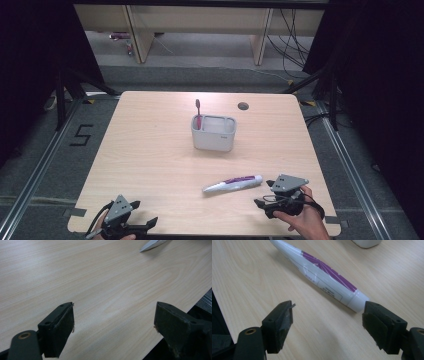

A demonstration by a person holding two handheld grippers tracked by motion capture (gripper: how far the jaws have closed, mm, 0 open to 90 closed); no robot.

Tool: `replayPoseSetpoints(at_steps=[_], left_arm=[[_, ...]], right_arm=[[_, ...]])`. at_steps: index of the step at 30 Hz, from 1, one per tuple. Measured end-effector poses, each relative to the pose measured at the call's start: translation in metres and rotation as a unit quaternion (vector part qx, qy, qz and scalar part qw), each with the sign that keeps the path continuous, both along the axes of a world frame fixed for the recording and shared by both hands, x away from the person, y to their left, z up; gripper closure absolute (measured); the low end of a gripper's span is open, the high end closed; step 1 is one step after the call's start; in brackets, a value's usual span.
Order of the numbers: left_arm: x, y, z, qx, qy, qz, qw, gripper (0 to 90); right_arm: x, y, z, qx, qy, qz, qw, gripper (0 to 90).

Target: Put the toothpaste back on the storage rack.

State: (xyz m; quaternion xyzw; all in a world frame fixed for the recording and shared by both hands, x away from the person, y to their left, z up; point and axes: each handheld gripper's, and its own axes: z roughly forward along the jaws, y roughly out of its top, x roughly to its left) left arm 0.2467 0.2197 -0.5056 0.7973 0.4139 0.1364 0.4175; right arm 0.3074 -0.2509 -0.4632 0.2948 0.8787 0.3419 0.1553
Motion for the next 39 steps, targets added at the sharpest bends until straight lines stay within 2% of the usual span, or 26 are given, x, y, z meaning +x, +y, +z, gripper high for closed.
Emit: replayPoseSetpoints(at_steps=[1,2,4,5,8,9,12,14,15,21,27,29,30,31,33,34,35,39], left_arm=[[0.0,0.0,0.0,-0.001,0.001,0.0,1.0,15.9],[0.0,-0.003,-0.001,-0.014,-0.002,0.008,0.9999,15.9],[0.0,-0.003,-0.002,-0.011,-0.003,0.004,0.9999,15.9],[0.0,-0.003,-0.002,-0.012,-0.001,0.005,0.9999,15.9],[0.0,-0.004,-0.003,-0.012,0.001,0.005,0.9999,15.9],[0.001,-0.001,-0.002,0.005,0.002,-0.005,1.0,15.9],[0.0,-0.002,-0.002,0.001,0.003,-0.006,1.0,15.9],[0.001,-0.002,-0.002,0.007,0.002,-0.006,1.0,15.9],[0.0,-0.005,-0.003,-0.011,0.002,0.002,0.9999,15.9],[0.001,-0.006,-0.003,-0.01,0.002,-0.001,0.9999,15.9],[0.001,-0.006,-0.003,-0.009,0.002,-0.002,1.0,15.9],[0.001,-0.006,-0.003,-0.007,0.002,-0.002,1.0,15.9],[0.001,-0.003,-0.002,0.011,0.003,-0.014,0.9998,15.9],[0.001,-0.006,-0.003,-0.008,0.002,-0.002,1.0,15.9],[0.001,-0.006,-0.003,-0.002,0.003,-0.006,1.0,15.9],[0.001,-0.004,-0.002,0.011,0.005,-0.013,0.9999,15.9],[0.0,-0.007,-0.003,-0.008,0.004,-0.001,1.0,16.0],[0.0,-0.007,-0.003,-0.007,0.004,-0.002,1.0,16.1]], right_arm=[[0.002,0.002,0.0,-0.006,0.0,0.003,1.0,25.4],[0.003,0.004,0.001,-0.007,0.001,0.006,1.0,25.5],[0.006,0.007,0.002,-0.013,0.001,0.015,0.9998,25.8],[0.008,0.009,0.002,-0.014,-0.009,0.018,0.9997,25.8],[0.01,0.014,0.006,-0.026,0.002,0.022,0.9994,26.3],[0.012,0.016,0.007,-0.03,0.0,0.026,0.9992,26.4],[0.016,0.023,0.009,-0.038,-0.005,0.032,0.9988,27.1],[0.021,0.028,0.01,-0.048,-0.007,0.048,0.9976,27.6],[0.022,0.03,0.011,-0.053,-0.007,0.054,0.9971,27.8],[0.031,0.043,0.013,-0.076,-0.005,0.071,0.9946,28.3],[0.039,0.056,0.016,-0.088,0.007,0.081,0.9928,29.0],[0.042,0.059,0.016,-0.096,0.007,0.086,0.9916,29.7],[0.043,0.061,0.016,-0.102,0.014,0.083,0.9912,29.9],[0.045,0.063,0.016,-0.104,0.013,0.097,0.9898,30.4],[0.047,0.066,0.016,-0.109,0.009,0.099,0.989,31.3],[0.049,0.069,0.016,-0.118,0.013,0.106,0.9873,31.6],[0.051,0.071,0.015,-0.125,0.016,0.11,0.986,32.1],[0.057,0.076,0.014,-0.14,0.025,0.121,0.9824,32.7]])
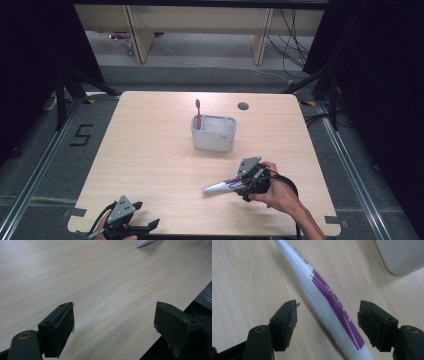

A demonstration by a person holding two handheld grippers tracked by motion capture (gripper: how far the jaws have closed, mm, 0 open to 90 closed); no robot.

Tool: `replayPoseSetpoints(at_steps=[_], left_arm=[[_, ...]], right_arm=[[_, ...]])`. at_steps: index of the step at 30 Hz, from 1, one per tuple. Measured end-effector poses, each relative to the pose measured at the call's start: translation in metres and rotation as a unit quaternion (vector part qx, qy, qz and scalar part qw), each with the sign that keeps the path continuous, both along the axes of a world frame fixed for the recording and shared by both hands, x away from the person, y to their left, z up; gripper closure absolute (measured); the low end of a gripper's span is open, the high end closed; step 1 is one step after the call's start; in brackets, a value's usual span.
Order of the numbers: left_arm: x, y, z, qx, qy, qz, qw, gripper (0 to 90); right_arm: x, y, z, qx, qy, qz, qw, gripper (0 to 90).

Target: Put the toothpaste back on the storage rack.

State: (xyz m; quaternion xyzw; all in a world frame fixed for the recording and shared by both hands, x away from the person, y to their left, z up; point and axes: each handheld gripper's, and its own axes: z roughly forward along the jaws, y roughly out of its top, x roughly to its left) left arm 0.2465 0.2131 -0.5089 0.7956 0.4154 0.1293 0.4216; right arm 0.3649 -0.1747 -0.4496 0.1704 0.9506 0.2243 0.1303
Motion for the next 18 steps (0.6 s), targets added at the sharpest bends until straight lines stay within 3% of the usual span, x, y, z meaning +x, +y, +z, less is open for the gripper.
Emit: replayPoseSetpoints(at_steps=[12,13,16,17,18], left_arm=[[0.0,0.0,0.0,0.002,-0.001,-0.005,1.0,16.1],[0.0,0.002,0.001,0.019,0.0,-0.016,0.9997,16.1],[0.001,0.002,0.001,0.019,0.0,-0.017,0.9997,16.1],[0.0,0.0,0.0,0.001,-0.001,-0.006,1.0,16.1],[0.001,0.003,0.001,0.02,0.0,-0.018,0.9996,16.1]], right_arm=[[0.015,0.018,-0.008,-0.039,0.025,0.023,0.9987,37.5],[0.015,0.019,-0.009,-0.043,0.026,0.024,0.9985,38.1],[0.019,0.023,-0.011,-0.05,0.044,0.032,0.9973,40.0],[0.02,0.024,-0.012,-0.051,0.039,0.037,0.9972,40.7],[0.021,0.025,-0.013,-0.054,0.039,0.035,0.9972,41.4]])
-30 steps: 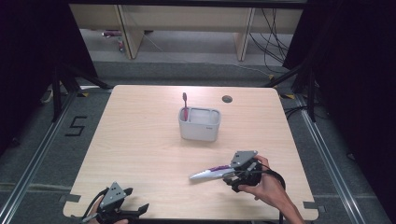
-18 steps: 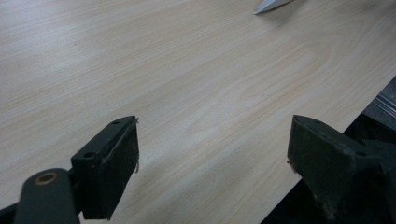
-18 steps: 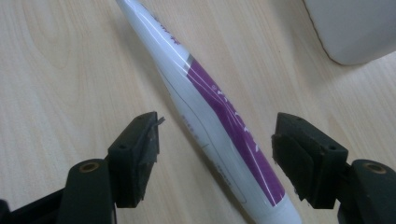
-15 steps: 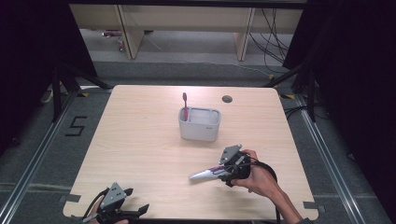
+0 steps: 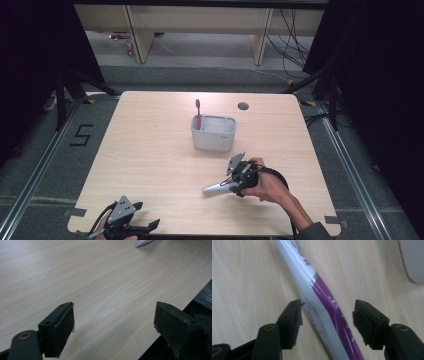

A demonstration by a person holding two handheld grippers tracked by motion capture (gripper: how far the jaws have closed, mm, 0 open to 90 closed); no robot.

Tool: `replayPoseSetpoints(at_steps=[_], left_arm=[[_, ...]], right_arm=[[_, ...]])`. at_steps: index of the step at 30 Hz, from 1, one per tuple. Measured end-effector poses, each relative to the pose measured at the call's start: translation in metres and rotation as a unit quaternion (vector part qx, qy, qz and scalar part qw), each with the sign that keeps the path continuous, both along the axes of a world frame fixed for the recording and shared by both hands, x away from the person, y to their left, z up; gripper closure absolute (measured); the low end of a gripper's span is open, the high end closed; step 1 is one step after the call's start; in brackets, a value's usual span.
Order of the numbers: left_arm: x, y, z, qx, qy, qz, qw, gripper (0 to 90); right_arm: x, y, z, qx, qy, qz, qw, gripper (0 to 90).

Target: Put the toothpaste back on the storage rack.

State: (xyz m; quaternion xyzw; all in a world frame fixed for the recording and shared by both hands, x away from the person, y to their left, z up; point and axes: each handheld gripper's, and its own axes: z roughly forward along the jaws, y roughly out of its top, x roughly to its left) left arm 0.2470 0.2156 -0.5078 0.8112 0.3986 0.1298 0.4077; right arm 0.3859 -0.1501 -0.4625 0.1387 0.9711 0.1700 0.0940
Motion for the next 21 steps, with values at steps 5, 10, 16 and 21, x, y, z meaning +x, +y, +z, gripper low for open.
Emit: replayPoseSetpoints(at_steps=[5,10,16,21], left_arm=[[0.0,-0.001,-0.001,-0.004,-0.001,0.0,1.0,16.1],[0.0,0.0,0.0,-0.001,0.0,0.0,1.0,16.1],[0.0,-0.001,-0.001,-0.006,0.0,0.0,1.0,16.1],[0.0,0.0,0.0,-0.002,0.0,0.0,1.0,16.1]], right_arm=[[0.004,0.003,-0.004,-0.011,0.019,0.002,0.9998,43.5],[0.007,0.005,-0.006,-0.019,0.026,0.008,0.9995,46.5],[0.009,0.009,-0.007,-0.044,0.019,0.025,0.9985,47.3],[0.014,0.011,-0.009,-0.064,0.019,0.044,0.9968,47.5]])
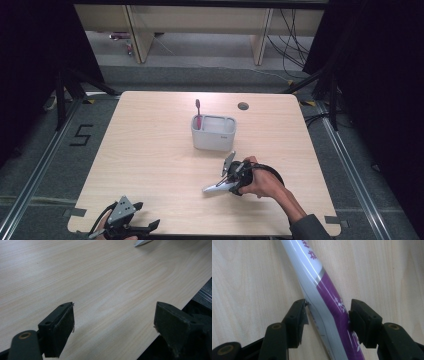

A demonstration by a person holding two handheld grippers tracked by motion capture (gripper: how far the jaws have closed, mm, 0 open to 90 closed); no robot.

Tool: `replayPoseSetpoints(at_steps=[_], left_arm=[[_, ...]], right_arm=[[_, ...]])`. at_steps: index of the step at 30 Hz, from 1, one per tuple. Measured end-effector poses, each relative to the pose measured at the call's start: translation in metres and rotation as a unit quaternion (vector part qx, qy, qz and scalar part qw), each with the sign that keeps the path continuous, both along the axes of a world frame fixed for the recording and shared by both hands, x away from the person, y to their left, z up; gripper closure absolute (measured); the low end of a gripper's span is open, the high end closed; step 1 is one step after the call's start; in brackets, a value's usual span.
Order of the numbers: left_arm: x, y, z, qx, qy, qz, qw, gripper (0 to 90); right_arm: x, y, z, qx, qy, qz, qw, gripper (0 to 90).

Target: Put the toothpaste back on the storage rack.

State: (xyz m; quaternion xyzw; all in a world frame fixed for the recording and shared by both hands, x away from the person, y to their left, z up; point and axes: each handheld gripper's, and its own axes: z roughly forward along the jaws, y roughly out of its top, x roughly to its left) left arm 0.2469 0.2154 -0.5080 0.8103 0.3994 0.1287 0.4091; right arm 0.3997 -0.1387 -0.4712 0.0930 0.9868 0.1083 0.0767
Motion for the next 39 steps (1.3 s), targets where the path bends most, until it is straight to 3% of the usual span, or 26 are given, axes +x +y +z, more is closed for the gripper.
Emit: replayPoseSetpoints(at_steps=[2,4,5,6,7,8,10,14,15,20,21,22,23,28,30,31,33,34,39], left_arm=[[0.0,0.0,0.0,-0.004,-0.001,-0.002,1.0,16.1],[0.0,0.0,0.0,-0.002,-0.001,-0.002,1.0,16.1],[0.0,-0.002,-0.001,-0.015,-0.003,0.009,0.9998,16.1],[0.0,0.0,0.0,-0.001,-0.001,-0.002,1.0,16.1],[0.0,0.0,0.0,-0.005,-0.001,-0.001,1.0,16.1],[0.0,0.0,0.0,-0.005,-0.002,-0.003,1.0,16.1],[0.0,0.0,0.0,-0.003,-0.001,-0.002,1.0,16.1],[0.0,0.0,0.0,-0.005,-0.001,-0.002,1.0,16.1],[0.0,0.0,0.0,-0.004,-0.001,-0.003,1.0,16.1],[0.0,0.0,0.0,-0.002,-0.001,-0.003,1.0,16.1],[0.0,-0.002,-0.001,-0.018,-0.003,0.009,0.9998,16.2],[0.0,-0.002,-0.002,-0.017,-0.003,0.01,0.9998,16.1],[0.0,0.0,-0.001,-0.002,-0.001,0.0,1.0,16.2],[0.0,0.0,-0.001,-0.002,-0.001,-0.001,1.0,16.2],[-0.001,-0.003,-0.001,-0.016,-0.004,0.005,0.9999,16.3],[0.0,-0.001,-0.001,-0.004,-0.002,-0.002,1.0,16.5],[0.0,-0.001,-0.001,-0.002,-0.001,-0.001,1.0,16.5],[-0.001,-0.003,-0.002,-0.017,-0.003,0.006,0.9998,16.5],[-0.001,-0.003,-0.002,-0.016,-0.003,0.005,0.9999,16.5]], right_arm=[[-0.004,0.002,0.001,-0.011,0.012,-0.027,0.9995,48.1],[-0.001,0.002,0.0,-0.013,0.008,-0.007,0.9999,50.0],[-0.001,0.003,0.0,-0.018,0.006,-0.006,0.9998,51.0],[0.001,0.003,0.0,-0.021,0.007,0.004,0.9998,52.3],[-0.002,0.004,0.001,-0.026,0.015,-0.018,0.9994,53.3],[0.0,0.004,0.001,-0.028,0.01,-0.002,0.9996,54.5],[-0.002,0.004,0.001,-0.033,0.014,-0.015,0.9992,57.0],[0.002,0.003,-0.001,-0.032,0.019,-0.002,0.9993,58.9],[0.001,0.003,-0.001,-0.032,0.021,-0.018,0.9991,58.9],[0.003,0.003,-0.001,-0.03,0.032,-0.025,0.9987,59.8],[0.005,0.003,0.0,-0.031,0.033,-0.02,0.9988,59.8],[0.004,0.003,0.0,-0.035,0.033,-0.031,0.9984,60.0],[0.005,0.003,0.0,-0.031,0.037,-0.026,0.9985,60.1],[0.004,0.005,0.003,-0.036,0.058,-0.049,0.9964,61.9],[0.007,0.005,0.003,-0.031,0.058,-0.031,0.9974,63.6],[0.007,0.005,0.004,-0.034,0.061,-0.035,0.997,66.0],[0.005,0.006,0.006,-0.034,0.077,-0.042,0.9956,74.6],[0.004,0.007,0.005,-0.034,0.083,-0.034,0.9954,74.5],[0.004,0.013,0.0,-0.046,0.078,-0.04,0.995,74.8]])
